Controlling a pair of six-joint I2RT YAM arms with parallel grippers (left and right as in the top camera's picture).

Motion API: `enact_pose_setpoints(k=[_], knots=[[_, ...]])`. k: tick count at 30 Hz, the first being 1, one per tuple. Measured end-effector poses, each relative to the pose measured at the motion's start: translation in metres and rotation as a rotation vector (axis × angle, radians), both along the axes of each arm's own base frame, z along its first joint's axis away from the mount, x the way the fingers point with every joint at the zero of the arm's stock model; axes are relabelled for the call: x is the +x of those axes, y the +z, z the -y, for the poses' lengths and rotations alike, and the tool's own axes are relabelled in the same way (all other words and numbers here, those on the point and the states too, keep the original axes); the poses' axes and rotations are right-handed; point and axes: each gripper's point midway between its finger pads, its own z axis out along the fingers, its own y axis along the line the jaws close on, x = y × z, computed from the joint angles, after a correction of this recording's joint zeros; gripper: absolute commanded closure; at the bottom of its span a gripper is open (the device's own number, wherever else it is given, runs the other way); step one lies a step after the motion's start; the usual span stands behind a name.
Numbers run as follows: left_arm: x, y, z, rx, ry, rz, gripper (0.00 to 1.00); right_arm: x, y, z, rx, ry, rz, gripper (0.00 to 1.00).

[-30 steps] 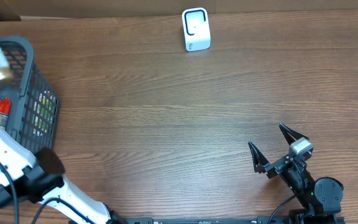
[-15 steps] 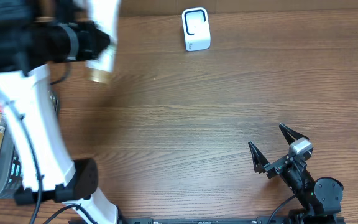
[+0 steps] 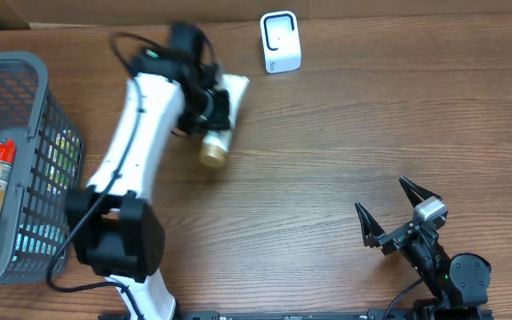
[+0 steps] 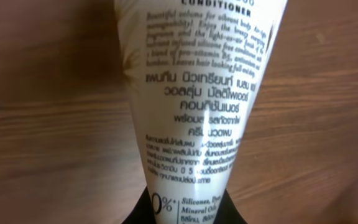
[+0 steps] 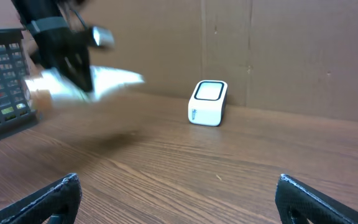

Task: Scan the item barcode
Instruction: 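Lift the tube out and place it on the table center, then reach the left gripper back into the basket toward the green tea pack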

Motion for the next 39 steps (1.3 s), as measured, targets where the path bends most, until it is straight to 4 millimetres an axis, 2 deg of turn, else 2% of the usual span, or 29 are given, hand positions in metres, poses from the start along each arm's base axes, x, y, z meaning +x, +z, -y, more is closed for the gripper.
enact_pose_setpoints(k=[3, 4, 5, 7, 8, 10, 12, 14, 17, 19, 21, 24, 25, 27, 30, 34, 39], knots=[[-0.018, -0.039, 0.028, -0.007, -0.023, -0.042, 0.96, 0.0, 0.0, 0.0, 0.001, 0.0, 0.0, 0.0], [-0.023, -0.049, 0.035, -0.01, -0.028, -0.053, 0.92, 0.0, 0.0, 0.0, 0.001, 0.0, 0.0, 0.0], [-0.03, -0.058, 0.043, -0.013, -0.036, -0.063, 0.73, 0.0, 0.0, 0.0, 0.0, 0.0, 0.0, 0.0], [-0.042, -0.069, 0.056, -0.02, -0.048, -0.086, 0.48, 0.0, 0.0, 0.0, 0.0, 0.0, 0.0, 0.0], [-0.046, -0.071, 0.06, -0.023, -0.047, -0.098, 0.41, 0.0, 0.0, 0.0, 0.0, 0.0, 0.0, 0.0], [-0.048, -0.071, 0.064, -0.032, -0.04, -0.103, 0.35, 0.0, 0.0, 0.0, 0.001, 0.0, 0.0, 0.0], [-0.049, -0.071, 0.062, -0.03, -0.024, -0.115, 0.34, 0.0, 0.0, 0.0, 0.001, 0.0, 0.0, 0.0], [-0.051, -0.069, 0.059, -0.024, -0.016, -0.132, 0.34, 0.0, 0.0, 0.0, 0.0, -0.001, 0.0, 0.0], [-0.049, -0.05, 0.053, -0.018, -0.003, -0.147, 0.34, 0.0, 0.0, 0.0, 0.0, 0.0, 0.0, 0.0], [-0.04, -0.027, 0.047, -0.028, 0.015, -0.117, 0.32, 0.0, 0.0, 0.0, 0.001, 0.0, 0.0, 0.0], [-0.03, 0.005, 0.037, -0.038, 0.042, -0.056, 0.27, 0.0, 0.0, 0.0, 0.001, 0.0, 0.0, 0.0], [-0.017, 0.069, 0.006, -0.051, 0.108, 0.098, 0.1, 0.0, 0.0, 0.0, 0.0, 0.0, 0.0, 0.0], [-0.016, 0.094, -0.012, -0.048, 0.141, 0.165, 0.04, 0.0, 0.0, 0.0, 0.0, 0.0, 0.0, 0.0], [-0.021, 0.133, -0.047, -0.036, 0.227, 0.272, 0.0, 0.0, 0.0, 0.0, 0.0, 0.0, 0.0, 0.0], [-0.042, 0.177, -0.11, 0.008, 0.394, 0.392, 0.0, 0.0, 0.0, 0.0, 0.0, 0.0, 0.0, 0.0], [-0.087, 0.206, -0.203, 0.103, 0.692, 0.462, 0.0, 0.0, 0.0, 0.0, 0.001, 0.0, -0.001, 0.0], [-0.133, 0.21, -0.296, 0.187, 1.023, 0.465, 0.0, 0.0, 0.0, 0.0, 0.0, 0.0, 0.0, 0.0]])
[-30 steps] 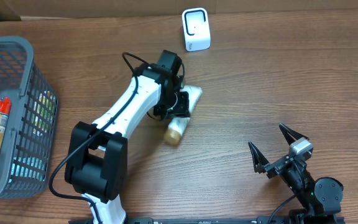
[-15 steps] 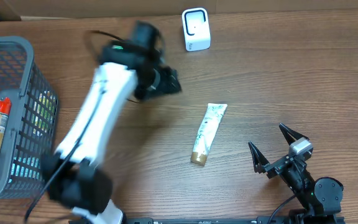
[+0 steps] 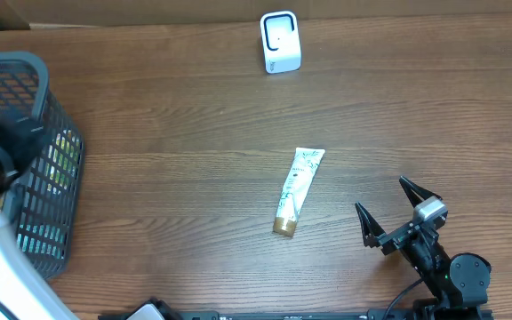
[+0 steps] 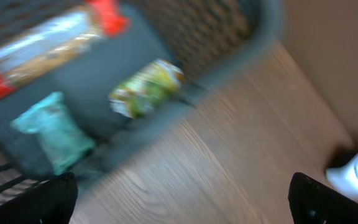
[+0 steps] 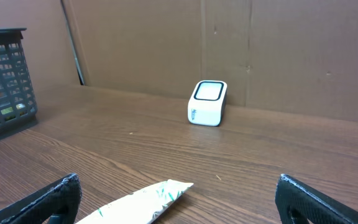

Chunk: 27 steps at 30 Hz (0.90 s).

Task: Scan the item barcode
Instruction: 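Reach the left gripper back into the basket toward the green tea pack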

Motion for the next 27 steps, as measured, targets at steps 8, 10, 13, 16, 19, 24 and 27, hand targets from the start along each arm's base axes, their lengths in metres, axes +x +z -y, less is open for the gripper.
enact_pose_setpoints(k=[8, 10, 13, 16, 19, 24, 27], knots=[[0.005, -0.021, -0.065, -0.012, 0.138, 0.05, 0.0, 0.0, 0.0, 0.0, 0.0, 0.0, 0.0, 0.0], [0.013, -0.043, -0.078, -0.038, 0.147, 0.005, 0.0, 0.0, 0.0, 0.0, 0.0, 0.0, 0.0, 0.0], [0.022, -0.086, -0.094, -0.085, 0.145, -0.098, 0.0, 0.0, 0.0, 0.0, 0.0, 0.0, 0.0, 0.0], [0.029, -0.124, -0.106, -0.126, 0.116, -0.19, 0.0, 0.0, 0.0, 0.0, 0.0, 0.0, 0.0, 0.0], [0.032, -0.155, -0.112, -0.148, 0.065, -0.274, 0.0, 0.0, 0.0, 0.0, 0.0, 0.0, 0.001, 0.0], [0.033, -0.186, -0.116, -0.154, -0.044, -0.365, 0.0, 0.0, 0.0, 0.0, 0.0, 0.0, 0.0, 0.0], [0.036, -0.2, -0.116, -0.164, -0.111, -0.391, 0.0, 0.0, 0.0, 0.0, 0.0, 0.0, 0.0, 0.0]])
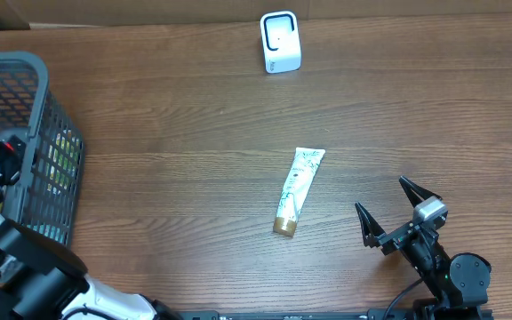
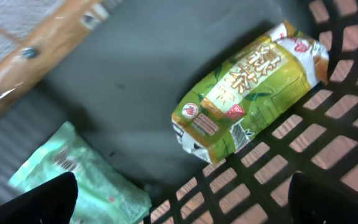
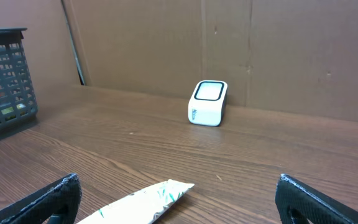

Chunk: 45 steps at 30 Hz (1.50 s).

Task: Scan the item barcode
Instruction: 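Reach the left gripper back into the basket toward the green tea pack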

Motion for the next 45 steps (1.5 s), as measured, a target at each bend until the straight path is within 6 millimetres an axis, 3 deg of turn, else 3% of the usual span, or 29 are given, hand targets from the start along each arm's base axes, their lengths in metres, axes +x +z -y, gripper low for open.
enact_pose_setpoints(k=[7, 16, 24, 33, 39, 45], knots=[[0.017, -0.029, 0.006, -0.072, -0.168, 0.026, 0.0, 0.0, 0.0, 0.0, 0.0, 0.0, 0.0, 0.0], [0.022, -0.071, 0.007, -0.146, -0.237, -0.001, 0.0, 0.0, 0.0, 0.0, 0.0, 0.0, 0.0, 0.0], [0.033, -0.088, 0.002, -0.145, -0.258, 0.016, 0.03, 0.0, 0.0, 0.0, 0.0, 0.0, 0.0, 0.0], [0.04, -0.107, 0.007, -0.171, -0.288, 0.008, 0.42, 0.0, 0.0, 0.0, 0.0, 0.0, 0.001, 0.0], [0.043, -0.107, 0.009, -0.177, -0.289, 0.016, 0.96, 0.0, 0.0, 0.0, 0.0, 0.0, 0.0, 0.0], [0.04, -0.1, 0.02, -0.23, -0.293, 0.016, 0.96, 0.0, 0.0, 0.0, 0.0, 0.0, 0.0, 0.0]])
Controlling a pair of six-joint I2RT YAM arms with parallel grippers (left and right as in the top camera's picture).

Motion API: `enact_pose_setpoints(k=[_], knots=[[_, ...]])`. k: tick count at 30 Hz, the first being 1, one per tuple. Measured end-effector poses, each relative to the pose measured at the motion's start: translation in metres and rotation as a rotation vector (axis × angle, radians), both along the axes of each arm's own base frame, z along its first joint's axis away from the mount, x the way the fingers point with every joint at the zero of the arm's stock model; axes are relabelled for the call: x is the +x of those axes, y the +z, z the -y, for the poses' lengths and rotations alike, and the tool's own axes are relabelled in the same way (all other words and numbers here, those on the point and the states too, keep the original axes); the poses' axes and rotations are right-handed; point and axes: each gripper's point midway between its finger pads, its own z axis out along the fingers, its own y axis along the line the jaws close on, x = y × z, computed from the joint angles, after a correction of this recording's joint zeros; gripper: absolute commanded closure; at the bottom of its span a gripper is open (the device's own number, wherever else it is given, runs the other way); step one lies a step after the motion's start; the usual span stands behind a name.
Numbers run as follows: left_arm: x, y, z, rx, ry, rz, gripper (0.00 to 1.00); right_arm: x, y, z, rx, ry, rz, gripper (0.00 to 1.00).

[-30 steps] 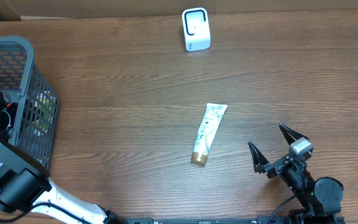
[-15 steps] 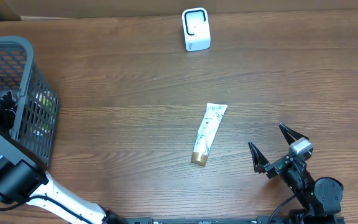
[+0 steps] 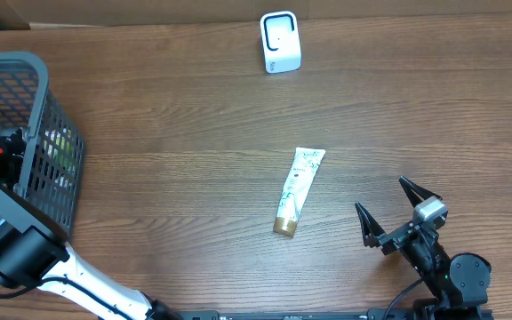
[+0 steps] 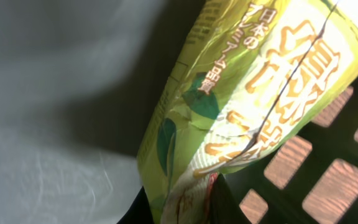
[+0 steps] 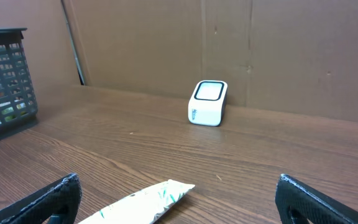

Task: Scan the item barcode
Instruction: 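Reach the left gripper back into the basket toward the green tea pack, then lift the green tea pack out and set it left of the tube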

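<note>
Filling the left wrist view is a green tea packet with Japanese print, lying in the grey basket. My left gripper is shut on the packet's lower end, a dark finger on each side. In the overhead view the left arm reaches into the basket and hides that gripper. The white scanner stands at the far edge of the table. My right gripper rests open at the front right, its fingers wide apart.
A white tube with a gold cap lies in the middle of the table, its crimped end between the right gripper's spread fingers in the right wrist view. Other packets lie in the basket, mostly hidden. A cardboard wall backs the table.
The left gripper was open and higher over the basket floor, with the whole green packet in sight. Now it is down on that packet and shut on its end. The right arm is unmoved.
First my left gripper held the white tube near the scanner. Then the tube lay in the middle of the table and the open left gripper was over the basket. Then it was inside the basket above the green packet, and now it grips that packet.
</note>
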Motion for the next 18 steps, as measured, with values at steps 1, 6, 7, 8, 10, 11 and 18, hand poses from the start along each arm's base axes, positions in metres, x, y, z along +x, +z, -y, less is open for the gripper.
enact_pose_setpoints(k=[1, 6, 7, 8, 10, 11, 18], knots=[[-0.004, 0.001, 0.003, -0.011, 0.0, -0.017, 0.96, 0.0, 0.0, 0.0, 0.0, 0.0, 0.0, 0.0], [-0.013, 0.013, 0.004, -0.039, 0.046, -0.094, 0.96, 0.0, 0.0, 0.0, -0.001, 0.0, 0.0, 0.0], [-0.013, 0.02, 0.003, -0.045, 0.063, -0.105, 0.96, 0.0, 0.0, 0.0, 0.0, 0.0, 0.0, 0.0], [-0.013, 0.025, 0.002, -0.042, 0.073, -0.107, 0.96, 0.0, 0.0, 0.0, 0.0, 0.0, 0.0, 0.0], [-0.007, 0.044, -0.004, -0.025, 0.102, -0.095, 0.96, 0.0, 0.0, 0.0, 0.0, 0.0, 0.0, 0.0], [-0.003, 0.057, -0.009, -0.01, 0.121, -0.078, 0.96, 0.0, 0.0, 0.0, 0.0, -0.001, 0.0, 0.0], [0.02, 0.163, -0.02, 0.115, 0.194, 0.14, 0.96, 0.0, 0.0, 0.0, 0.0, 0.0, 0.0, 0.0]])
